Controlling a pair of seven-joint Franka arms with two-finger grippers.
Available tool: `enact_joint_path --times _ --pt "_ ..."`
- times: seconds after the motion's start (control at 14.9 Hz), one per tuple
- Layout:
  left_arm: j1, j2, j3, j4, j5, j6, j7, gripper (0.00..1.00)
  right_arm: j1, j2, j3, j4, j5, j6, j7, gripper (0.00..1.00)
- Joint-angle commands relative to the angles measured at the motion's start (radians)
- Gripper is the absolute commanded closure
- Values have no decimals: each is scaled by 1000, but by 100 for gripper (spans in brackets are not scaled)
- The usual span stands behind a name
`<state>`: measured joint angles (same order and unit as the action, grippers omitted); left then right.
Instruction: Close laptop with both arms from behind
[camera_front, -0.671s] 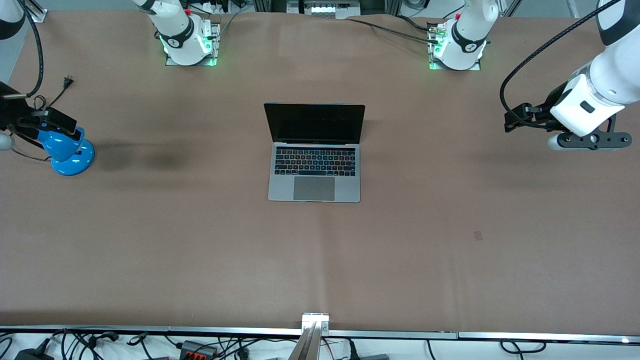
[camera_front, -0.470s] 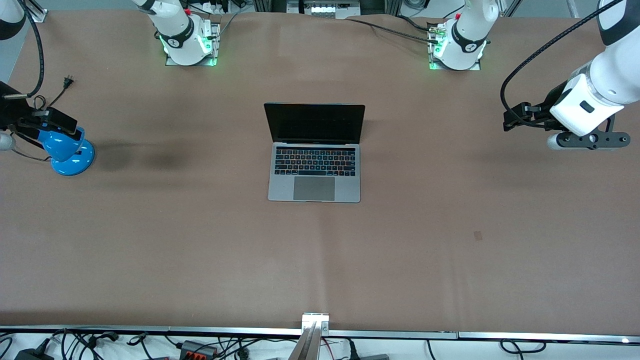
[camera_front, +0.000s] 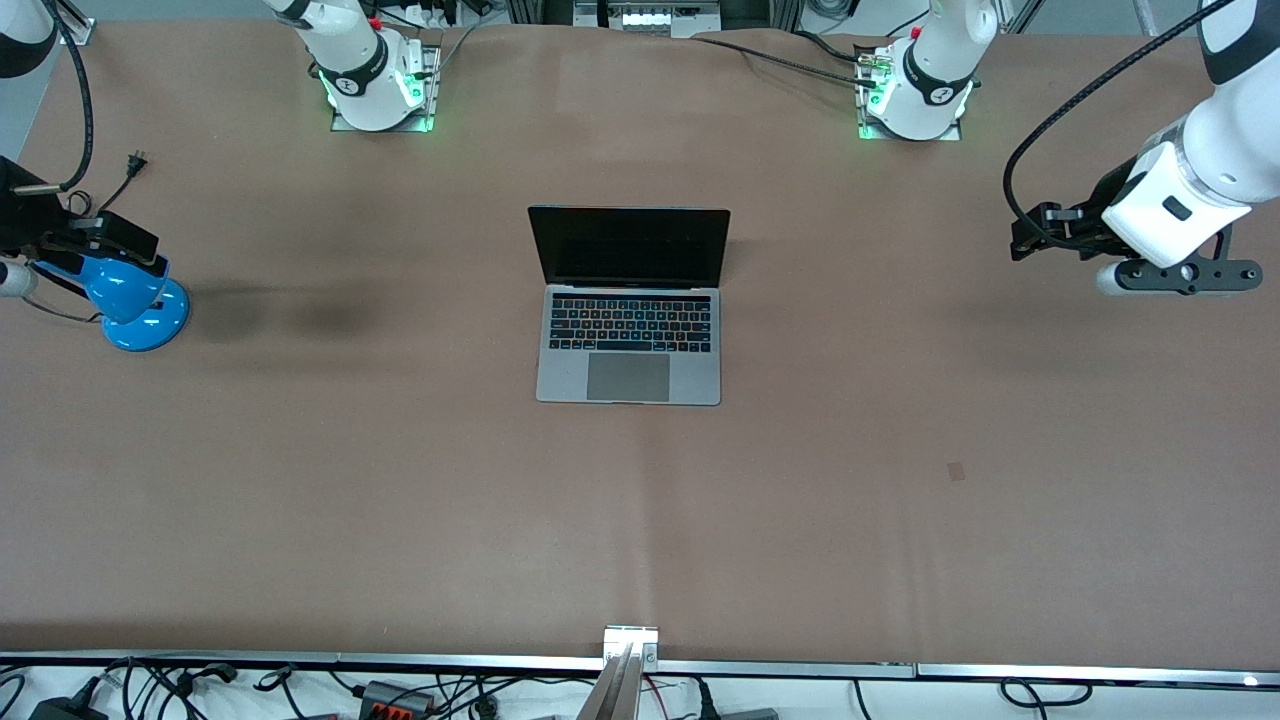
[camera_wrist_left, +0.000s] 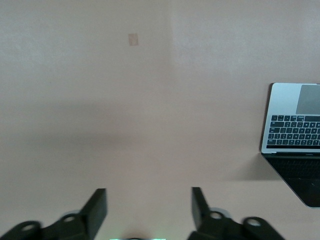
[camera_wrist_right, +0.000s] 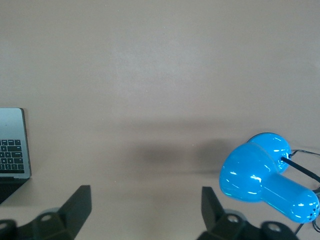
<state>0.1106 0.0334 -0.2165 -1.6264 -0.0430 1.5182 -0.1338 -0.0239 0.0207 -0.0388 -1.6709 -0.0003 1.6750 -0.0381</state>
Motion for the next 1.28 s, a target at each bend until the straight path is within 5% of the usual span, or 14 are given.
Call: enact_joint_path --times 0.0,0.07,0.2,0.4,0.74,1.21 --pt "6 -15 -11 5 -17 -26 -3 76 -8 -22 13 -26 -4 -3 -13 53" --pt "7 -16 -12 3 -18 -55 16 94 -8 -18 13 -24 -4 -12 -14 80" --pt "1 -20 -21 5 -18 -69 51 100 -8 -15 14 -24 -1 -15 -19 100" --pt "17 -13 -29 0 -128 -41 56 100 5 -5 14 -21 3 -34 -5 100" --pt "0 -7 -90 -64 -152 -14 51 100 74 16 14 -56 34 -81 0 100" --pt "6 -142 -254 -492 -316 299 42 100 229 27 14 -254 297 -58 20 100"
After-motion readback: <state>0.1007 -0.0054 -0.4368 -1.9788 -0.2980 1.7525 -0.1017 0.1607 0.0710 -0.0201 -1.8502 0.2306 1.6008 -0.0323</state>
